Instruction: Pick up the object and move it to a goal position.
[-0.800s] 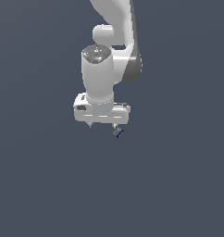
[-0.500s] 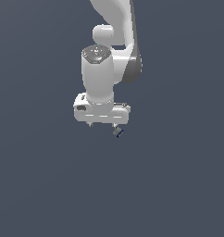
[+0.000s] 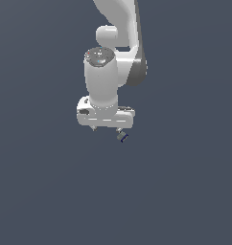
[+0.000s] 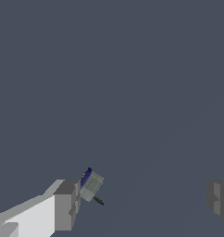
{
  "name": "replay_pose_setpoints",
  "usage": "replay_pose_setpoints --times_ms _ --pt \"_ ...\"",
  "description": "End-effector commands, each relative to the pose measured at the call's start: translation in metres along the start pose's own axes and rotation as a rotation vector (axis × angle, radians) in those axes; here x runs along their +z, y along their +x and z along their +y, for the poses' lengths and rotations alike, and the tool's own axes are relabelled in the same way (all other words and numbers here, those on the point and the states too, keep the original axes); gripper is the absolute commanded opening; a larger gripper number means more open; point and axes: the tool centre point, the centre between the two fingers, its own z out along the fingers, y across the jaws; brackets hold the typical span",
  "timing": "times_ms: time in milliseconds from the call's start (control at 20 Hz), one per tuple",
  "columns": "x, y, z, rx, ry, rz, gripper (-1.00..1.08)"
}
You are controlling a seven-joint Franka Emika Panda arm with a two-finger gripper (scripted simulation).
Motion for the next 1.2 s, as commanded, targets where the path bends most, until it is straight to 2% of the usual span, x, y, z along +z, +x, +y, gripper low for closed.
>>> replay_pose_setpoints --times_ms 0,500,1150 --pt "0.002 -0.001 -0.001 -0.013 -0.001 -0.001 1.00" --pt "0.027 -0.014 -0.009 -0.173 -0.008 -0.008 1.00" --pt "0.083 -0.053 -0.031 -0.580 -0.007 -0.023 1.00"
